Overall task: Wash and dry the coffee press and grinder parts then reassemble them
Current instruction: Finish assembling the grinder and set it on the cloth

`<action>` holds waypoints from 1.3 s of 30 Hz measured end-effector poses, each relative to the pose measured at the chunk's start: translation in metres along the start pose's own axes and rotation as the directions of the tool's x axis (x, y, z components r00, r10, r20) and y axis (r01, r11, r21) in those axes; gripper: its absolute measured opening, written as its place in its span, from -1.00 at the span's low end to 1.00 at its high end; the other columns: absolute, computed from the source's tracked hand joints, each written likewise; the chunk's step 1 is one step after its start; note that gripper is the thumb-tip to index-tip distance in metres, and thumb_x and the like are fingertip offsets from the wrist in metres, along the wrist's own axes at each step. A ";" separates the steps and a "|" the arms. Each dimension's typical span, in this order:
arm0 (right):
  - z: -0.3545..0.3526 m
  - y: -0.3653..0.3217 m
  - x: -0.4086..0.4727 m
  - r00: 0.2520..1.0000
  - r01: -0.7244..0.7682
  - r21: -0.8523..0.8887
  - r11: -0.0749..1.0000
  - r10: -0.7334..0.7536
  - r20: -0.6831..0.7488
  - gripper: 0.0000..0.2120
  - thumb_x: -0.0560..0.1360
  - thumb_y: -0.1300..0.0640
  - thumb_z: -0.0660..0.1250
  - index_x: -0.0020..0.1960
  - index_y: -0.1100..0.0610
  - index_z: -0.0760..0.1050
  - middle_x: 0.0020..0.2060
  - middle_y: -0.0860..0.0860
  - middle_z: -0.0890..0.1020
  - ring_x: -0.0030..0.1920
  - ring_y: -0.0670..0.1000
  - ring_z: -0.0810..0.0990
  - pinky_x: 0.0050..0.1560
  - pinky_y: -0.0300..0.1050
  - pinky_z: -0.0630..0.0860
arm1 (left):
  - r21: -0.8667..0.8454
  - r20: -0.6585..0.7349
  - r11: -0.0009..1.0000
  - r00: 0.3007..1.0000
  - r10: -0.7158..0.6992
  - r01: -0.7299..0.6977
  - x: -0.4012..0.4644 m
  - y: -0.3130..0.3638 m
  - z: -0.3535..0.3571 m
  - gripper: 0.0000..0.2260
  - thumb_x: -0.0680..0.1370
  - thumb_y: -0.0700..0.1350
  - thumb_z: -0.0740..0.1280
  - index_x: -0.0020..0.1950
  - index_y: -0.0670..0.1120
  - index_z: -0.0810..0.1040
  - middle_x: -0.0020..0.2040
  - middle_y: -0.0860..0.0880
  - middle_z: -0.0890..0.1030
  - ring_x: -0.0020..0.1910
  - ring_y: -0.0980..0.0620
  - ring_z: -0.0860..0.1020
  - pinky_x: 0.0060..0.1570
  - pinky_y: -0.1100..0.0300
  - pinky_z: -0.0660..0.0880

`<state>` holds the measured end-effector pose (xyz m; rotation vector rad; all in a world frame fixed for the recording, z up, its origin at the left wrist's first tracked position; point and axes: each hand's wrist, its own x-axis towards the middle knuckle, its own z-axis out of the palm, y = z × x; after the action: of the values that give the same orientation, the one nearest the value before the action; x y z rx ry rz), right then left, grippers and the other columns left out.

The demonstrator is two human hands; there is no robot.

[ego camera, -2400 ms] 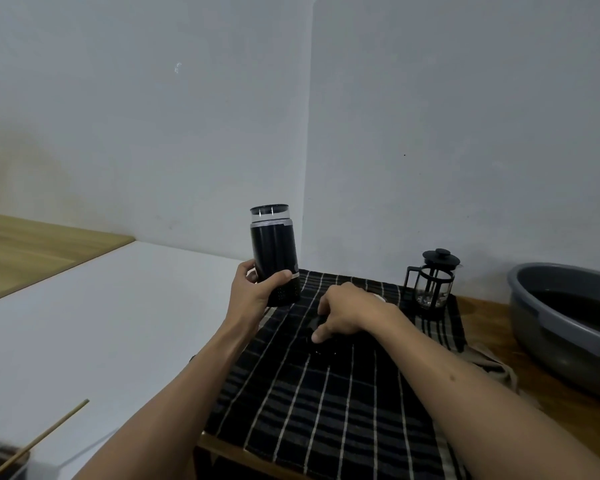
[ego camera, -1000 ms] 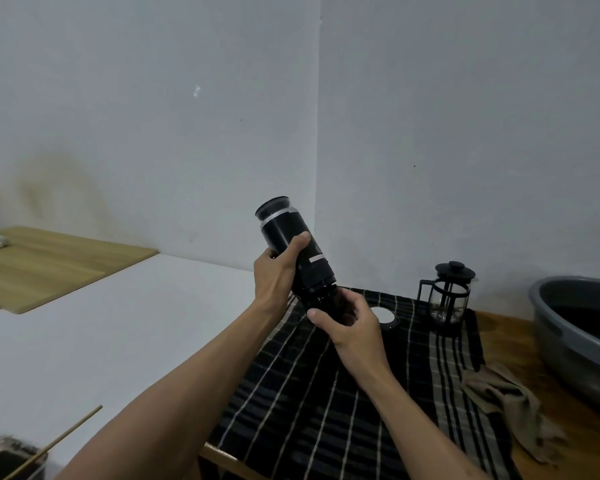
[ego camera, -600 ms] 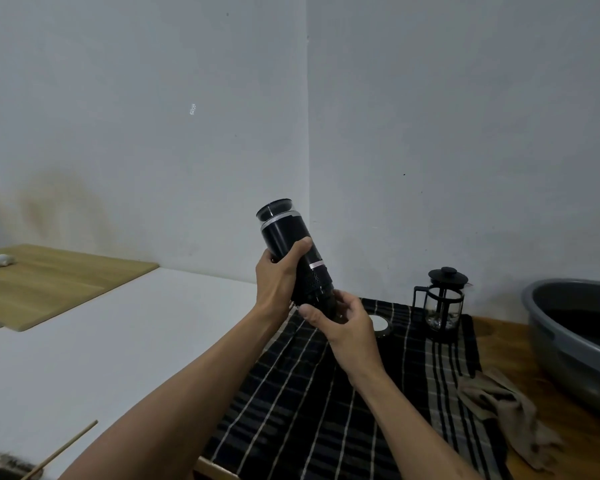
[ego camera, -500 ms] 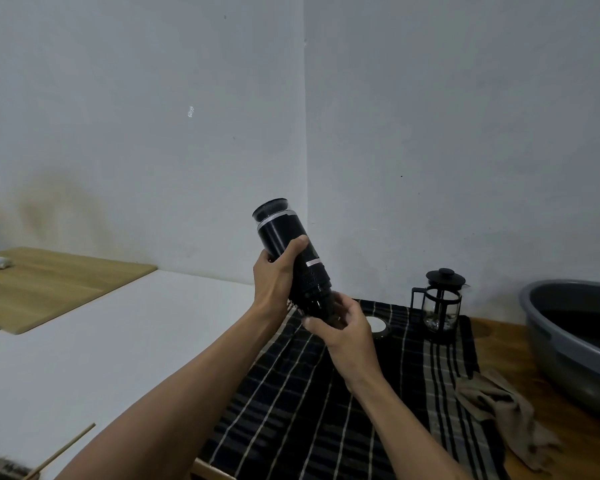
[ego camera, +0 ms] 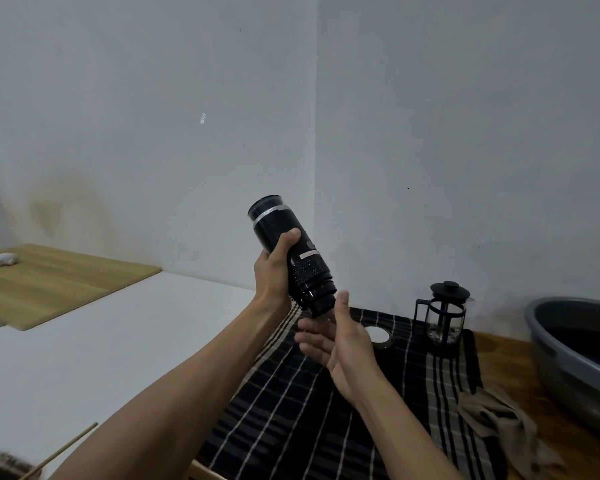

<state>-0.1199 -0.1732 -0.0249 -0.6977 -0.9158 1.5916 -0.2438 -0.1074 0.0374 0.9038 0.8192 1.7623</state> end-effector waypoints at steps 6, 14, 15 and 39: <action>0.009 -0.010 0.005 0.987 0.132 -0.161 0.978 -0.145 -0.066 -0.59 0.53 0.08 0.50 0.27 0.18 0.45 0.12 0.22 0.68 -0.03 0.09 0.77 0.17 0.03 0.66 | 0.057 -0.224 0.998 0.975 0.000 0.013 0.001 0.007 -0.002 -0.62 0.44 0.07 0.52 0.09 -0.17 0.63 -0.16 -0.06 0.67 -0.27 -0.01 0.64 -0.30 0.17 0.57; 0.005 0.006 0.003 0.965 0.235 -0.256 0.938 -0.257 -0.054 -0.56 0.44 0.21 0.59 0.23 -0.01 0.52 0.14 0.11 0.70 0.10 0.06 0.73 0.29 0.09 0.60 | 0.095 -0.211 0.995 0.976 0.047 -0.028 0.006 0.019 -0.010 -0.64 0.42 0.05 0.54 0.09 -0.14 0.63 -0.16 -0.04 0.69 -0.28 0.02 0.66 -0.27 0.16 0.59; 0.006 0.005 0.004 0.968 0.232 -0.227 0.946 -0.248 -0.046 -0.56 0.45 0.22 0.58 0.24 0.02 0.51 0.15 0.12 0.70 0.10 0.07 0.74 0.30 0.09 0.59 | 0.093 -0.201 0.995 0.978 0.052 -0.034 0.005 0.019 -0.010 -0.64 0.42 0.05 0.54 0.09 -0.14 0.63 -0.16 -0.05 0.69 -0.27 0.02 0.66 -0.26 0.15 0.59; 0.018 -0.007 0.005 0.995 0.033 -0.201 0.979 -0.052 -0.089 -0.55 0.65 -0.13 0.30 0.12 0.30 0.58 -0.21 0.22 0.74 -0.16 0.16 0.76 0.01 0.04 0.70 | -0.059 -0.223 0.997 0.973 -0.056 0.043 0.005 -0.001 -0.016 -0.55 0.41 0.06 0.53 0.15 -0.20 0.63 -0.15 -0.10 0.68 -0.25 -0.06 0.65 -0.23 0.10 0.60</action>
<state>-0.1319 -0.1707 -0.0093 -0.8796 -1.0231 1.4289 -0.2579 -0.1045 0.0297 0.6497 0.9259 1.8560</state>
